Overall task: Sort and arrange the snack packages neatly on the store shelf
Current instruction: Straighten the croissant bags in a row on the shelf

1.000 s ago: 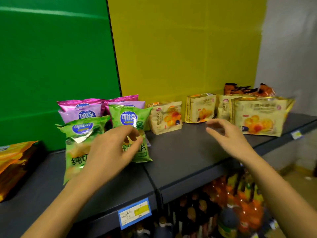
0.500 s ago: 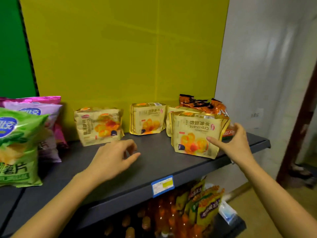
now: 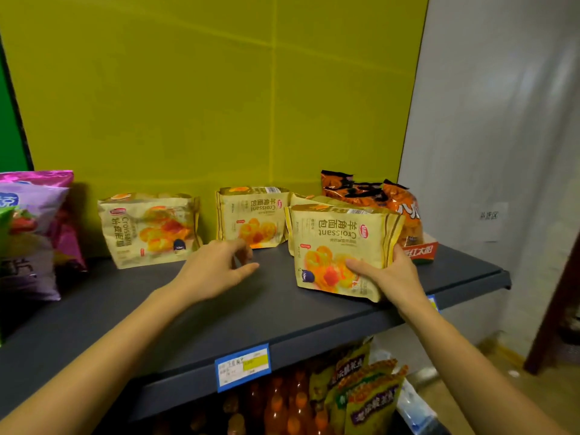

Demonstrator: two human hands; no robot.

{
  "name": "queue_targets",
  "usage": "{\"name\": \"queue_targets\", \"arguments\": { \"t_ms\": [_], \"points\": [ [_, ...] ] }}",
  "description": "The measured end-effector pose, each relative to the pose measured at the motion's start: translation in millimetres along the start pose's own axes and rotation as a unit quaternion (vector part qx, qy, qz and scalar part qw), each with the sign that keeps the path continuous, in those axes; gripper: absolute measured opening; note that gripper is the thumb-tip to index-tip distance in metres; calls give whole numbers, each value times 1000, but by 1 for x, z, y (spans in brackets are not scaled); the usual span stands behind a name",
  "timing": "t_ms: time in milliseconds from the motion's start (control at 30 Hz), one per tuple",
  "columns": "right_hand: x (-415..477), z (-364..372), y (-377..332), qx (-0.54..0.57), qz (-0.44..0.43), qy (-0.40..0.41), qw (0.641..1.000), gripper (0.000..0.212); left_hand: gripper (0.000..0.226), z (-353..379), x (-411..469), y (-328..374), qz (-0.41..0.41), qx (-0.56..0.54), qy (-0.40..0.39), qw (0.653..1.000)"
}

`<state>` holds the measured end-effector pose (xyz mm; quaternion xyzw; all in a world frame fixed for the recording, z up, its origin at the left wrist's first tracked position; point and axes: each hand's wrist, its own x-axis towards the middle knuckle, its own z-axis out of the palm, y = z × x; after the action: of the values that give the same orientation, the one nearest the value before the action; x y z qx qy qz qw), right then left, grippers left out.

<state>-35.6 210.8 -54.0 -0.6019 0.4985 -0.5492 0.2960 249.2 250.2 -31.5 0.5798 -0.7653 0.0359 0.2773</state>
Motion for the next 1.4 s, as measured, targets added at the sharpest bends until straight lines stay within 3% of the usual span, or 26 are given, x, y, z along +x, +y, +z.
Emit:
{"name": "queue_targets", "arguments": {
  "t_ms": [100, 233, 333, 400, 467, 667, 800, 933, 1100, 1233, 1400],
  "points": [
    [1, -19, -7, 63, -31, -2, 998, 54, 30, 9, 31, 6, -2, -27, -5, 1000],
    [-2, -58, -19, 112, -66, 38, 991, 76, 59, 25, 78, 16, 18, -51, 21, 998],
    [-3, -81, -24, 132, -87, 68, 985, 63, 72, 31, 115, 26, 44, -60, 11, 997],
    [-2, -94, -21, 143, -88, 92, 982, 78, 78, 34, 140, 36, 67, -53, -14, 996],
    [-3, -103, -16, 141, -79, 111, 981, 90, 88, 38, 163, 47, 96, -15, -44, 994],
    [-6, -123, -1, 119, -75, 121, 983, 99, 105, 51, 201, 71, 124, 175, -193, 957],
    [-9, -132, 5, 101, -72, 115, 986, 97, 93, 47, 201, 76, 157, 263, -152, 940],
    [-6, -131, 4, 101, -70, 100, 987, 92, 84, 40, 188, 78, 181, 279, -123, 935],
    [4, -118, -1, 136, -78, 60, 986, 88, 51, 13, 142, 70, 167, 279, 15, 946],
    [18, -90, -4, 166, -90, 3, 982, 99, 63, -34, 94, 40, 156, 232, 126, 952],
    [39, -27, -9, 217, -79, -92, 969, 106, 68, -88, 30, 5, 85, 240, 126, 959]
  ]
}}
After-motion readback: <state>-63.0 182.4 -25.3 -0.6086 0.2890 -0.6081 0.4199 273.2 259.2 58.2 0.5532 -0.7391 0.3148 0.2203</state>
